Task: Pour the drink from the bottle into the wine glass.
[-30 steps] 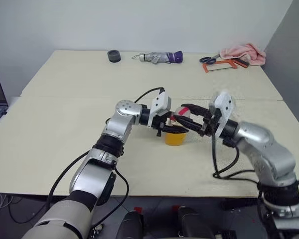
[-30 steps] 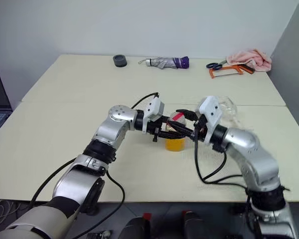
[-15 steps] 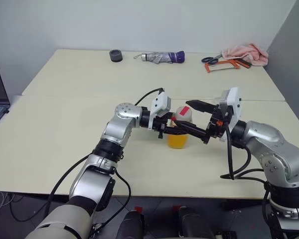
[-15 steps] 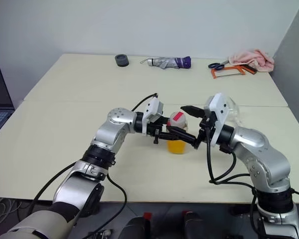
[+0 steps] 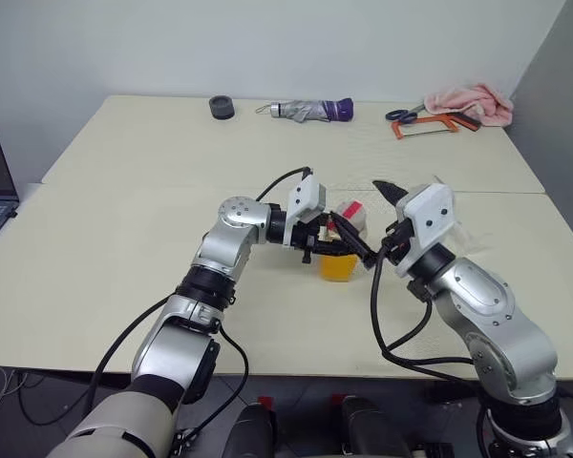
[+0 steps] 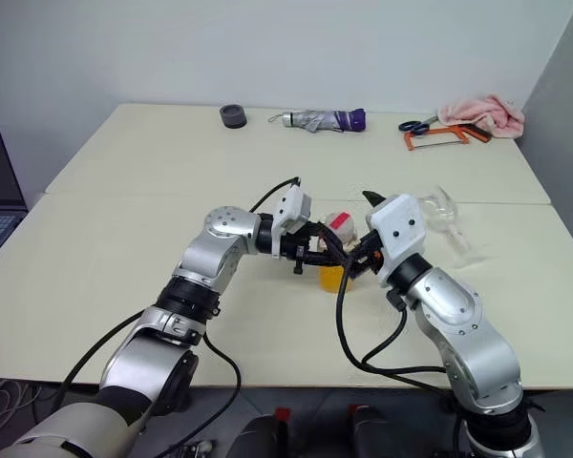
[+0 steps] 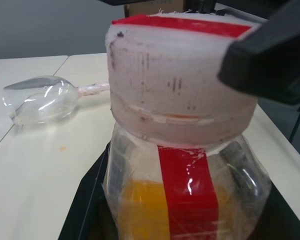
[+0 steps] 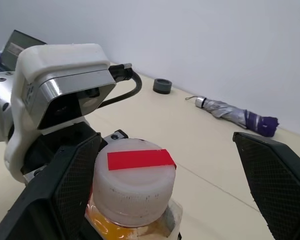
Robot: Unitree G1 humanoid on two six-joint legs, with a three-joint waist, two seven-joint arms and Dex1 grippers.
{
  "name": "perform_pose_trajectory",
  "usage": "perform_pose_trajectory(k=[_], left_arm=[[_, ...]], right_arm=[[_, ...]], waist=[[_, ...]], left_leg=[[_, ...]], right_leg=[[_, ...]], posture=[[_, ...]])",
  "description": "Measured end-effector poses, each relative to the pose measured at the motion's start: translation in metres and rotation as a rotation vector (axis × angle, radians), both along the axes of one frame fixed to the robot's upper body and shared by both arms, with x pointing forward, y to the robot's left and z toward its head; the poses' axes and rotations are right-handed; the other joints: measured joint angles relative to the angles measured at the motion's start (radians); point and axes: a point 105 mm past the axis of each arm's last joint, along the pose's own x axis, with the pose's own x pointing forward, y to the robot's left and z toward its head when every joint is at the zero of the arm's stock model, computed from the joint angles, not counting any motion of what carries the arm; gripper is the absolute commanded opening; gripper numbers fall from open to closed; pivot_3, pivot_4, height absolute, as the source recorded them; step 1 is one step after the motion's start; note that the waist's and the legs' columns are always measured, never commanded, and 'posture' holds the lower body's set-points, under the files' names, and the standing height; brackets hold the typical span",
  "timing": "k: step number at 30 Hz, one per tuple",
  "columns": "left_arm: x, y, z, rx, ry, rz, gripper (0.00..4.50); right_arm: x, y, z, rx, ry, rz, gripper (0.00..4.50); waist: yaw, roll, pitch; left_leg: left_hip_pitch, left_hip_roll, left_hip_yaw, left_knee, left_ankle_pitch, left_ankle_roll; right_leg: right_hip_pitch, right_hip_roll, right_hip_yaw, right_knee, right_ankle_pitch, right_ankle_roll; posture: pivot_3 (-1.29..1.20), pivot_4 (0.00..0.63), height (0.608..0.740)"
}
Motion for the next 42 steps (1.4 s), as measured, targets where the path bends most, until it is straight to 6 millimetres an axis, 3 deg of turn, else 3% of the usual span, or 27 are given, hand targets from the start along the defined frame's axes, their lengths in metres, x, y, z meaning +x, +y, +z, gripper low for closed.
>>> perform_pose_trajectory(k=[23,29,42], left_arm=[[0.006,0.003,-0.002,0.025,0.007,0.025,1.79],[0.008,0.012,-0.001,0.030,0.003,0.035,1.79],[0.006,0.010,0.000,0.026,-0.007,0.020,1.79]], right_arm=[[-0.009,-0.017,-0.007,-0.027,0.010,-0.013,4.50],[0.001,-0.042,-0.007,-0.024,0.020,-0.134,4.50],[-0.003,-0.034,-0.007,0.002,0.036,-0.081,4.50]], waist=[[0.000,0.000,0.000],[0.001,0.000,0.000],[0.000,0.000,0.000]], left_leg=[[0.000,0.000,0.000,0.000,0.000,0.000],[0.000,0.000,0.000,0.000,0.000,0.000],[0.000,0.000,0.000,0.000,0.000,0.000]], right_leg=[[0.000,0.000,0.000,0.000,0.000,0.000],[0.000,0.000,0.000,0.000,0.000,0.000],[0.000,0.000,0.000,0.000,0.000,0.000]], posture=[[0.00,0.150,0.740],[0.00,0.150,0.740],[0.00,0.150,0.740]])
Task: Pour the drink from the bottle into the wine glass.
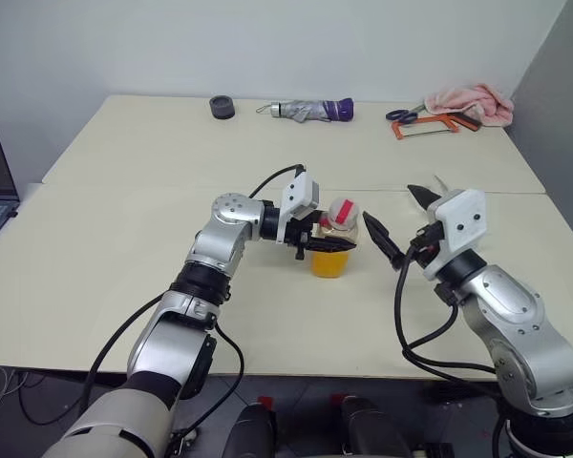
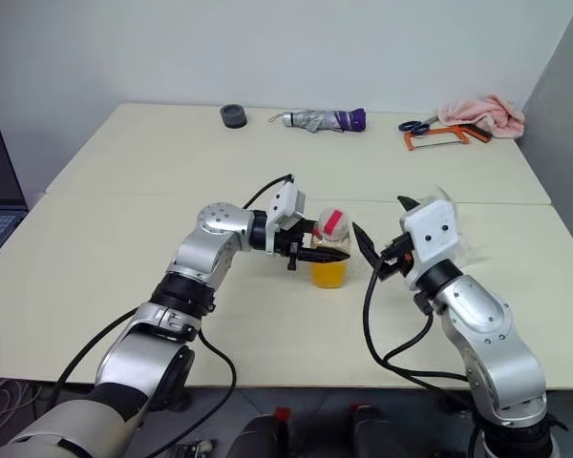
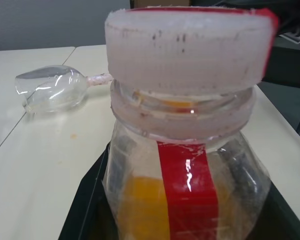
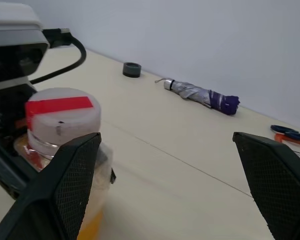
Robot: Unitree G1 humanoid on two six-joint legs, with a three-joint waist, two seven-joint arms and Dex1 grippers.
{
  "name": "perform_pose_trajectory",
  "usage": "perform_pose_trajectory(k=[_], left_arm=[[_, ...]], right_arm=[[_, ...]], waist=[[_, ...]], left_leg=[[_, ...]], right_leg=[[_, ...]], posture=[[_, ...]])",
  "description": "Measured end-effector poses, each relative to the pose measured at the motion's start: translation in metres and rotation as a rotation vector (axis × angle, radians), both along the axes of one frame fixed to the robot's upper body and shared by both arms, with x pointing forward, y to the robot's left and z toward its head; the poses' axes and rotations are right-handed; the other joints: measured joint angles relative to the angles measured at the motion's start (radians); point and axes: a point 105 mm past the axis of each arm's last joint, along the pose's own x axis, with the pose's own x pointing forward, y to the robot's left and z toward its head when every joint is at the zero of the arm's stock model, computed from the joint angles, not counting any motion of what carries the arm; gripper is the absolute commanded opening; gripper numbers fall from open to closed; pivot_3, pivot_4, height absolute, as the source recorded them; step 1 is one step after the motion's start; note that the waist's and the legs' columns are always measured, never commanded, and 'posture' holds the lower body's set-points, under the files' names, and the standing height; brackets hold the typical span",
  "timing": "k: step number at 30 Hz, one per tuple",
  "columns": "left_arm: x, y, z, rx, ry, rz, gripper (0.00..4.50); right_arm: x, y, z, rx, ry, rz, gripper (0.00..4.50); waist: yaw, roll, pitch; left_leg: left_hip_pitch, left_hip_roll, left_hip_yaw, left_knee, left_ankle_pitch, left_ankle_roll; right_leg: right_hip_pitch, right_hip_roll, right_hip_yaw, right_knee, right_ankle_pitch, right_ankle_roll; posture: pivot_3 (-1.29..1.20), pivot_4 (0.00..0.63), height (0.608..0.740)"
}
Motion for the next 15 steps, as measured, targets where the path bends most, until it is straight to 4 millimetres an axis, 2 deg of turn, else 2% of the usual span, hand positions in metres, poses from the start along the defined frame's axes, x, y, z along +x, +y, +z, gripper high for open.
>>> perform_pose_trajectory(k=[9,15], left_arm=[[0.000,0.001,0.000,0.001,-0.001,0.002,1.79],[0.001,0.001,-0.001,0.000,-0.002,0.003,1.79]], right_arm=[[-0.009,0.013,0.001,0.024,0.011,0.084,4.50],[-0.011,0.014,0.001,0.020,0.008,0.091,4.50]], waist=[[0.000,0.000,0.000],[0.000,0.000,0.000]], left_leg=[[0.000,0.000,0.000,0.000,0.000,0.000],[0.000,0.000,0.000,0.000,0.000,0.000]], right_leg=[[0.000,0.000,0.000,0.000,0.000,0.000],[0.000,0.000,0.000,0.000,0.000,0.000]], posture=[[0.00,0.150,0.740],[0.00,0.150,0.740]])
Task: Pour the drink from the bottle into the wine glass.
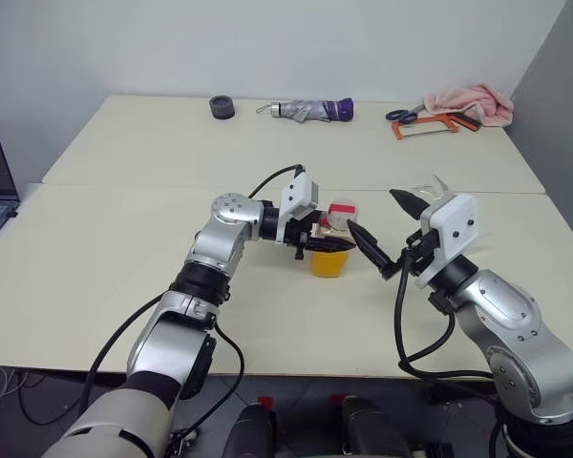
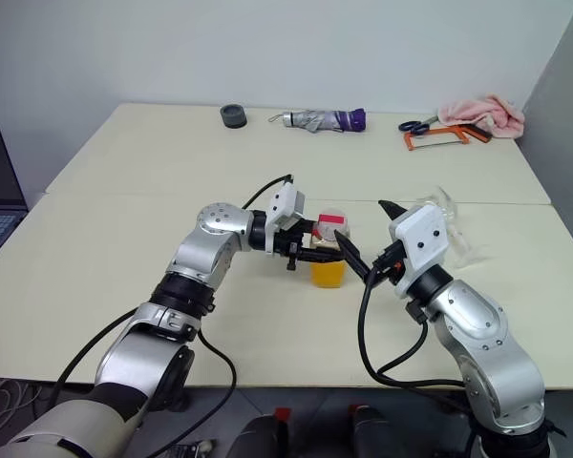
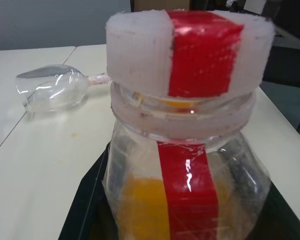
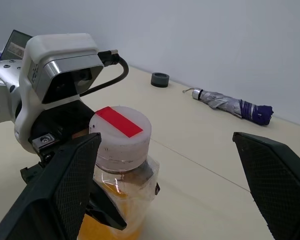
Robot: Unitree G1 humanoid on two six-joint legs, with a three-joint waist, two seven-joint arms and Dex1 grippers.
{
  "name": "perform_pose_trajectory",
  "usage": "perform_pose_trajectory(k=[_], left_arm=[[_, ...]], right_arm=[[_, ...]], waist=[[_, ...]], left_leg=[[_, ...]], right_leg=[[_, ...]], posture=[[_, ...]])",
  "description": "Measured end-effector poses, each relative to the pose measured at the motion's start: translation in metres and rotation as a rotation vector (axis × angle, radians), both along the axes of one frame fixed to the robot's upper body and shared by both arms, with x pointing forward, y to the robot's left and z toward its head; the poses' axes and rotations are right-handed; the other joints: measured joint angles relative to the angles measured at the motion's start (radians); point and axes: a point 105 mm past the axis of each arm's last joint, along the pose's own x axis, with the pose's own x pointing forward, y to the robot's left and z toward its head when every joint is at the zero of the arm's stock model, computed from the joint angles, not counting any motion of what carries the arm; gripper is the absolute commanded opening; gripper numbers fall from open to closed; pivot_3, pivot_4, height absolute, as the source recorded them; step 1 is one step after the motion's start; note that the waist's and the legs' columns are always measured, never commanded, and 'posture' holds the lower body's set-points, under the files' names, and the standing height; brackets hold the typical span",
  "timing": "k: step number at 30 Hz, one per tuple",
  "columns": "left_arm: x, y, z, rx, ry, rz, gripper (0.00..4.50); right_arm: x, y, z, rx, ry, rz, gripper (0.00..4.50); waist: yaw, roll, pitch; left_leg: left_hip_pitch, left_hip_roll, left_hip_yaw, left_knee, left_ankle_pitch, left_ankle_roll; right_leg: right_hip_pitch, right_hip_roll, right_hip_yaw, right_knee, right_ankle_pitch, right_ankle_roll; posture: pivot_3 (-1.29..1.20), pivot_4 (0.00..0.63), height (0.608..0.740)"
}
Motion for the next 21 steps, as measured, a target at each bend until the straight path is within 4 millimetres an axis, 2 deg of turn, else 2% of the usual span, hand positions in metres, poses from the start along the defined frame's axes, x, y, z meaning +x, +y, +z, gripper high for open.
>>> perform_pose_trajectory(k=[13,21], left_arm=[[0.003,0.003,-0.001,0.005,0.002,0.010,1.79],[0.004,0.003,0.001,0.002,-0.002,0.011,1.79]], right_arm=[[-0.002,0.000,-0.001,-0.016,0.005,0.025,4.50],[-0.016,0.005,-0.007,0.006,0.095,0.151,4.50]], waist=[[0.000,0.000,0.000],[0.000,0.000,0.000]], left_leg=[[0.000,0.000,0.000,0.000,0.000,0.000],[0.000,0.000,0.000,0.000,0.000,0.000]], right_leg=[[0.000,0.000,0.000,0.000,0.000,0.000],[0.000,0.000,0.000,0.000,0.000,0.000]], posture=[[0.00,0.150,0.740],[0.00,0.150,0.740]])
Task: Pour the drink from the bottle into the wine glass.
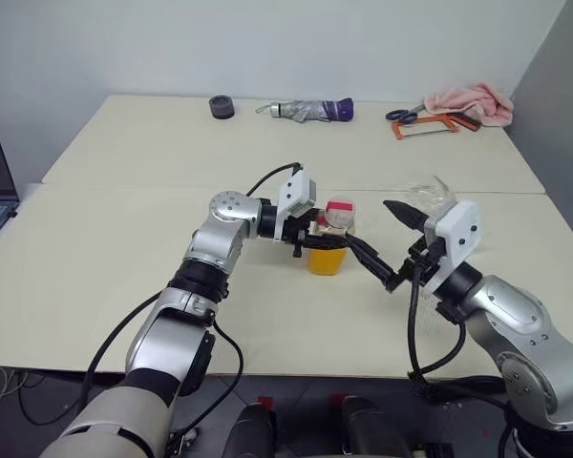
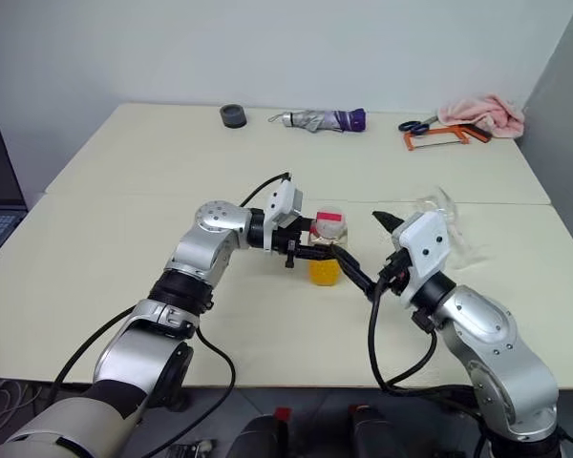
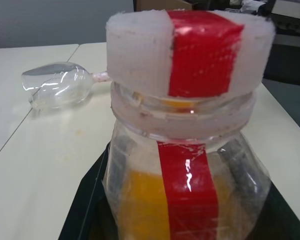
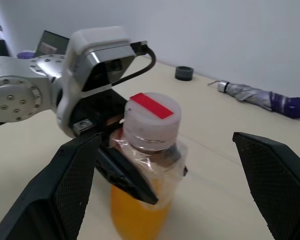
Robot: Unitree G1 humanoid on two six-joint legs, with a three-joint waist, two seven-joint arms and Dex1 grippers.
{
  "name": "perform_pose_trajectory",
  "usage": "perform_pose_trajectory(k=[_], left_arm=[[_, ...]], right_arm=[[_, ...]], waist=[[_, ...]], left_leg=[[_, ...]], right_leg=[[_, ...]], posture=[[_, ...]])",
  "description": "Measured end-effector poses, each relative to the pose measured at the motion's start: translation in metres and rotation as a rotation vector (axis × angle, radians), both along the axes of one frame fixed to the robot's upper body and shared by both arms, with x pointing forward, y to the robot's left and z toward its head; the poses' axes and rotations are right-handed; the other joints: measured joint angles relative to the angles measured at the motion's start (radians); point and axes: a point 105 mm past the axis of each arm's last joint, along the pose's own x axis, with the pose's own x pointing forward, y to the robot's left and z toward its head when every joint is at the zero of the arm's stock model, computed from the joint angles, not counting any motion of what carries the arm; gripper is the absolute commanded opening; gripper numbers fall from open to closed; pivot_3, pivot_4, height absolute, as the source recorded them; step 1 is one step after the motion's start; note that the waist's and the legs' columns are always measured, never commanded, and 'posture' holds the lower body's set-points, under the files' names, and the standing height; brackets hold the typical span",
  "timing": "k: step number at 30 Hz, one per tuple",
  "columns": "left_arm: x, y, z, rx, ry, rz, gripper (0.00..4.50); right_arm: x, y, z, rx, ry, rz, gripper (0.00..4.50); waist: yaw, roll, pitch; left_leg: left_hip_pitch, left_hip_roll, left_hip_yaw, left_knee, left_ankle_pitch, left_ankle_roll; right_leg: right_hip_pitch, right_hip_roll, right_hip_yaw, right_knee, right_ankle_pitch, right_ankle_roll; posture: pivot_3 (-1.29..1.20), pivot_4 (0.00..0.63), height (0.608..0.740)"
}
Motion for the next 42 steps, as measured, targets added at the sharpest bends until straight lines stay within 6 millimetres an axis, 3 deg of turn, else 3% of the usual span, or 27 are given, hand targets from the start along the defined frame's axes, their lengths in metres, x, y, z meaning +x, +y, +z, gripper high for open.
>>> perform_pose_trajectory(k=[6,11,18,41,42], left_arm=[[-0.001,0.000,0.003,-0.022,0.005,-0.008,1.79],[-0.005,0.000,0.004,-0.021,0.011,-0.039,1.79],[-0.011,0.000,0.003,-0.017,0.025,-0.083,1.79],[-0.013,-0.001,0.001,-0.009,0.022,-0.100,1.79],[-0.013,-0.001,0.002,-0.009,0.021,-0.101,1.79]], right_arm=[[-0.005,-0.004,0.000,-0.013,0.032,0.043,4.50],[-0.004,-0.003,0.011,0.023,0.032,0.085,4.50],[0.008,0.005,0.023,0.024,0.048,0.146,4.50],[0.026,0.021,0.012,-0.030,0.056,0.176,4.50],[0.027,0.022,0.012,-0.029,0.054,0.175,4.32]], waist=[[0.000,0.000,0.000],[-0.001,0.000,0.000],[0.000,0.000,0.000],[0.000,0.000,0.000],[0.000,0.000,0.000]], left_leg=[[0.000,0.000,0.000,0.000,0.000,0.000],[0.000,0.000,0.000,0.000,0.000,0.000],[0.000,0.000,0.000,0.000,0.000,0.000],[0.000,0.000,0.000,0.000,0.000,0.000],[0.000,0.000,0.000,0.000,0.000,0.000]], right_leg=[[0.000,0.000,0.000,0.000,0.000,0.000],[0.000,0.000,0.000,0.000,0.000,0.000],[0.000,0.000,0.000,0.000,0.000,0.000],[0.000,0.000,0.000,0.000,0.000,0.000],[0.000,0.000,0.000,0.000,0.000,0.000]], posture=[[0.00,0.150,0.740],[0.00,0.150,0.740],[0.00,0.150,0.740],[0.00,0.150,0.740],[0.00,0.150,0.740]])
